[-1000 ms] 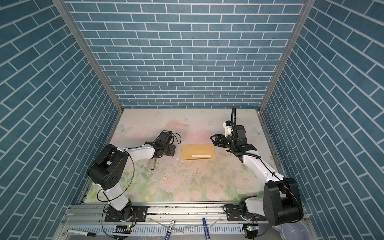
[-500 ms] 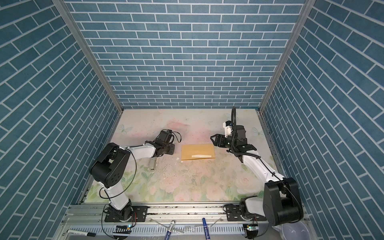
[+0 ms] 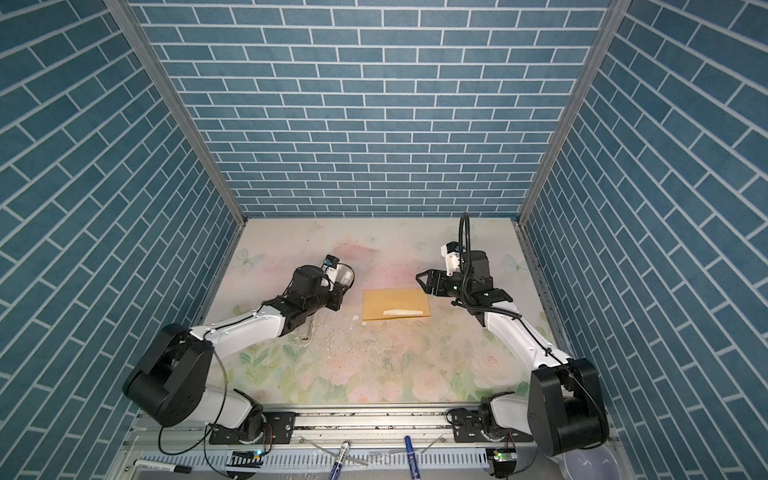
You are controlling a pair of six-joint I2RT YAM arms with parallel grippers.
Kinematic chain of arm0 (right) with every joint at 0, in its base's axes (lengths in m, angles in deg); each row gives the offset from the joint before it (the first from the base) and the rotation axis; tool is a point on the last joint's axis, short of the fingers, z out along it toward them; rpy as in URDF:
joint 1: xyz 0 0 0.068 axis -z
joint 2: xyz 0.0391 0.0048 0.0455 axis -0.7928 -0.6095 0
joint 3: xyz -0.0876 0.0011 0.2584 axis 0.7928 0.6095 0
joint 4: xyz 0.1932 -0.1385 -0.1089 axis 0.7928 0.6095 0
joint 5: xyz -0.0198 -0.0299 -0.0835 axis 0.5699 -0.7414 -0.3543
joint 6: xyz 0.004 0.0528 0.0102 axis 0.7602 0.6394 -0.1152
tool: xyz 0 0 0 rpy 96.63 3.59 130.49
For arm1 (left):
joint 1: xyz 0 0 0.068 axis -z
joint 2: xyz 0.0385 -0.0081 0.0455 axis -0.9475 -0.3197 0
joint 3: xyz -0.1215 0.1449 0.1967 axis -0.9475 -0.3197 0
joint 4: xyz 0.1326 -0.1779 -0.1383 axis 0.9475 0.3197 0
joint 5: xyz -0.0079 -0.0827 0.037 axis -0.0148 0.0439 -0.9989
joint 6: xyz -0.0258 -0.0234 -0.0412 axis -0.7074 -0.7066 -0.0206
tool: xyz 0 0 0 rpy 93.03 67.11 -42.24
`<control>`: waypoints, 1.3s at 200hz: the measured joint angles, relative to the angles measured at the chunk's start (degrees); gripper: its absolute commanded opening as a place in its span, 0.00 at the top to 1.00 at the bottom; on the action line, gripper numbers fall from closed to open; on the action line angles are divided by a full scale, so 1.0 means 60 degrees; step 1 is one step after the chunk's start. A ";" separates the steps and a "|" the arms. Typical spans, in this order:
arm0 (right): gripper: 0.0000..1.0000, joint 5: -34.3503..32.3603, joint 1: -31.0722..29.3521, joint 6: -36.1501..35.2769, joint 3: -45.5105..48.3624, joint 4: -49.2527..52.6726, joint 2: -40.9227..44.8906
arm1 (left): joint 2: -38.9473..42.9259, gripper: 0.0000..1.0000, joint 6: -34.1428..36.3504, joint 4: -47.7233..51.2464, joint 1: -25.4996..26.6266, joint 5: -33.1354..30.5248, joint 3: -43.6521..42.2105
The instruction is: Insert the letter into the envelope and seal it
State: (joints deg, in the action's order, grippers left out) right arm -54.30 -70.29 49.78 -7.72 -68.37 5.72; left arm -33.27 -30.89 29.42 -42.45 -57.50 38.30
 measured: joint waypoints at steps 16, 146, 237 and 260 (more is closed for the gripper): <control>0.24 0.0098 -0.0412 0.0000 -0.0331 0.0164 0.0109 | 0.0590 1.00 0.0259 -0.0732 0.0029 0.0288 -0.0554; 0.32 0.0477 -0.3115 0.0215 -0.2962 0.0918 -0.1512 | 0.0918 1.00 0.2244 -0.6040 0.1129 0.1435 -0.2925; 0.48 0.0452 -0.3472 0.0233 -0.3413 0.1158 -0.2215 | 0.0801 1.00 0.2426 -0.6517 0.1253 0.1588 -0.2932; 0.56 0.0510 -0.3475 0.0324 -0.3413 0.1082 -0.2317 | 0.0801 1.00 0.2430 -0.6513 0.1282 0.1592 -0.2932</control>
State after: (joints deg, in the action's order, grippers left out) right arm -51.24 -91.15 51.73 -28.20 -61.88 -8.19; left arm -28.47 -16.31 -9.66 -34.75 -47.95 20.70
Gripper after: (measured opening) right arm 0.475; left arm 0.278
